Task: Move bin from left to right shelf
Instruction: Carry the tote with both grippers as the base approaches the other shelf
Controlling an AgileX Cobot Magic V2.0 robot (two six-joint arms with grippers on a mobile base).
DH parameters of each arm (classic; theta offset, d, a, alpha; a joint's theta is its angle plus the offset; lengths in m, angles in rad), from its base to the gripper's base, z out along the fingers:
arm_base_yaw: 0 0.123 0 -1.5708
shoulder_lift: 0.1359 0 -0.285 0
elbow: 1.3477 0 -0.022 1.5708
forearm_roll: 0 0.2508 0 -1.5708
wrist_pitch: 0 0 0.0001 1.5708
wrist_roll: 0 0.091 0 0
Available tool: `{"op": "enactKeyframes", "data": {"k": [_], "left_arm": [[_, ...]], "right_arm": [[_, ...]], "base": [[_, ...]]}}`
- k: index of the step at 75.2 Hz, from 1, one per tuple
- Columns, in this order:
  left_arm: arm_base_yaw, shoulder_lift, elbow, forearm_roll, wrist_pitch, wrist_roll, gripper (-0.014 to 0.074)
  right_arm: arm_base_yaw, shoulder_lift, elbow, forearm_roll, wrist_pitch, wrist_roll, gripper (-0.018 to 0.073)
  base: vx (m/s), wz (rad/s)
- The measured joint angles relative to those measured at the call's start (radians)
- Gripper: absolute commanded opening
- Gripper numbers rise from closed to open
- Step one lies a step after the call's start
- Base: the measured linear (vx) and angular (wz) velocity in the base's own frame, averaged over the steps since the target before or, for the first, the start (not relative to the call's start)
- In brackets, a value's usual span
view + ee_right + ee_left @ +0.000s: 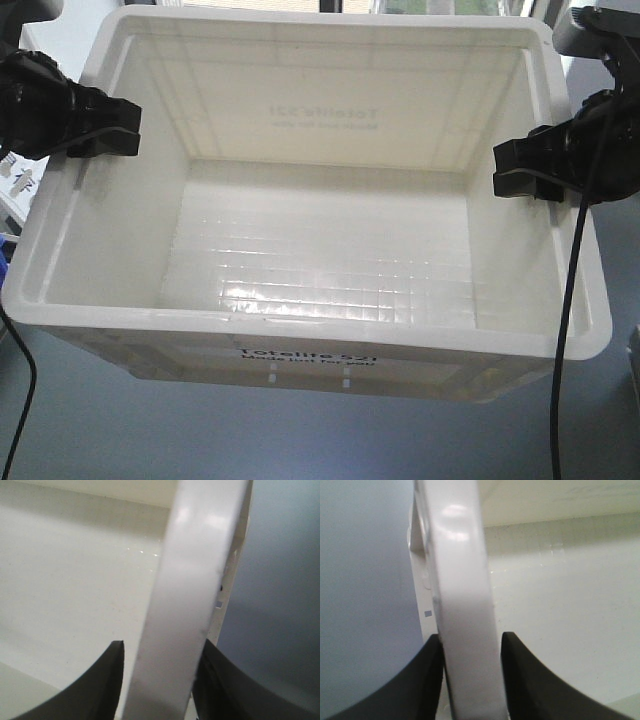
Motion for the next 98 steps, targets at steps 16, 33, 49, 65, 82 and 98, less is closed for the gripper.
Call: {"op": "enactKeyframes", "data": {"k": [16, 33, 49, 65, 82, 98], "left_arm": [[0.0, 0.0, 0.0, 0.0, -0.001, 0.0, 0.0003], [0.0, 0.0, 0.0, 0.0, -0.001, 0.0, 0.0003], [0.0, 0.0, 0.0, 0.0, -0.001, 0.0, 0.0003], [0.0, 0.0, 0.0, 0.0, -0.002, 0.0, 0.0003], [0.0, 0.0, 0.0, 0.0, -0.002, 0.0, 0.0003], [0.0, 0.0, 0.0, 0.0, -0.003, 0.0, 0.0003]], "right_arm": [[0.0, 0.0, 0.0, 0.0, 0.0, 0.0, -0.0005], [0.0, 0.0, 0.0, 0.0, -0.001, 0.0, -0.0005], [0.0, 0.0, 0.0, 0.0, -0.003, 0.0, -0.0005], [0.0, 0.0, 0.0, 0.0, -0.003, 0.0, -0.0005], [0.0, 0.0, 0.0, 0.001, -0.003, 0.0, -0.0005], [0.0, 0.0, 0.0, 0.001, -0.004, 0.0, -0.0005]], "base": [[0.36, 0.49], [0.32, 0.53], [0.27, 0.55], [0.19, 0.62], [0.12, 0.66], [0.06, 0.67]]}}
